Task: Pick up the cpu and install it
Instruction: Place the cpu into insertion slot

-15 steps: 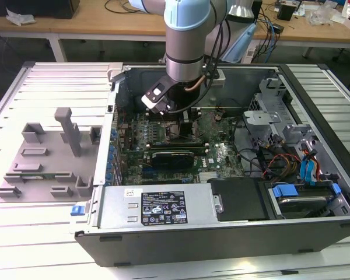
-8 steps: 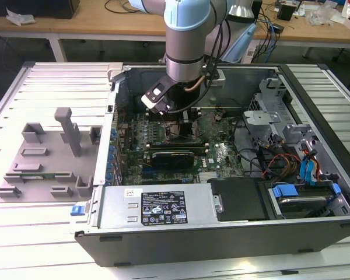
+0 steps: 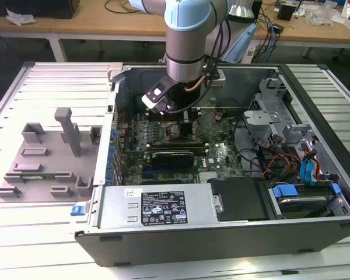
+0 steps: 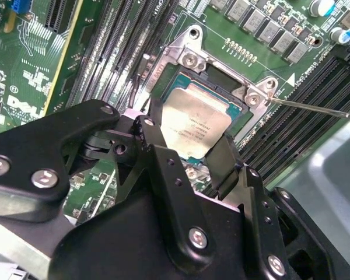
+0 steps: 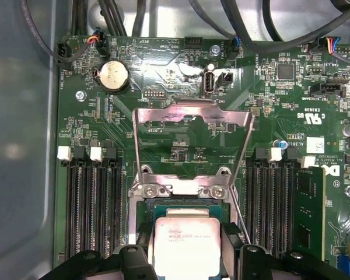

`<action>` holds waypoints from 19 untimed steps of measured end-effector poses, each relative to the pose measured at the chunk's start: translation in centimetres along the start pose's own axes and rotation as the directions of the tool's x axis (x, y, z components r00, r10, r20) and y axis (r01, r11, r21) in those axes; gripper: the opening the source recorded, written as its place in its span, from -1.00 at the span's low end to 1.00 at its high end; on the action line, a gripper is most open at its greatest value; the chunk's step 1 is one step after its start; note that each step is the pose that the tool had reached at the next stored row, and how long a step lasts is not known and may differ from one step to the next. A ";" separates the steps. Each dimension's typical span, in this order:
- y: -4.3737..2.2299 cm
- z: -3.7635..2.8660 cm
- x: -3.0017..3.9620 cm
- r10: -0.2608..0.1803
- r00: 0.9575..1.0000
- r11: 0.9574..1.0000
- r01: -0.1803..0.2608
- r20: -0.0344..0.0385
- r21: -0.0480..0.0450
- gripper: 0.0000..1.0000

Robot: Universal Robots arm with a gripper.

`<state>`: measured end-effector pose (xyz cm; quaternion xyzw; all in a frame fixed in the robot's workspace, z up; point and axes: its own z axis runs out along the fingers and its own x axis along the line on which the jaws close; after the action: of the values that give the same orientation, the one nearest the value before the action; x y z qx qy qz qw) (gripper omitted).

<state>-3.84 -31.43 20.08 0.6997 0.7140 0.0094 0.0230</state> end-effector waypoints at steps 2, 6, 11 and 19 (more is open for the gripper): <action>0.00 0.01 0.05 -0.002 1.000 1.000 0.002 0.000 0.000 0.09; 0.00 0.01 0.18 -0.002 1.000 1.000 0.002 0.000 0.000 0.09; 0.06 0.04 0.19 -0.002 1.000 1.000 0.002 0.000 0.000 0.09; 0.05 0.26 0.20 -0.002 1.000 1.000 0.002 0.000 0.000 0.09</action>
<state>-3.78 -31.23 19.83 0.6991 0.7146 0.0094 0.0229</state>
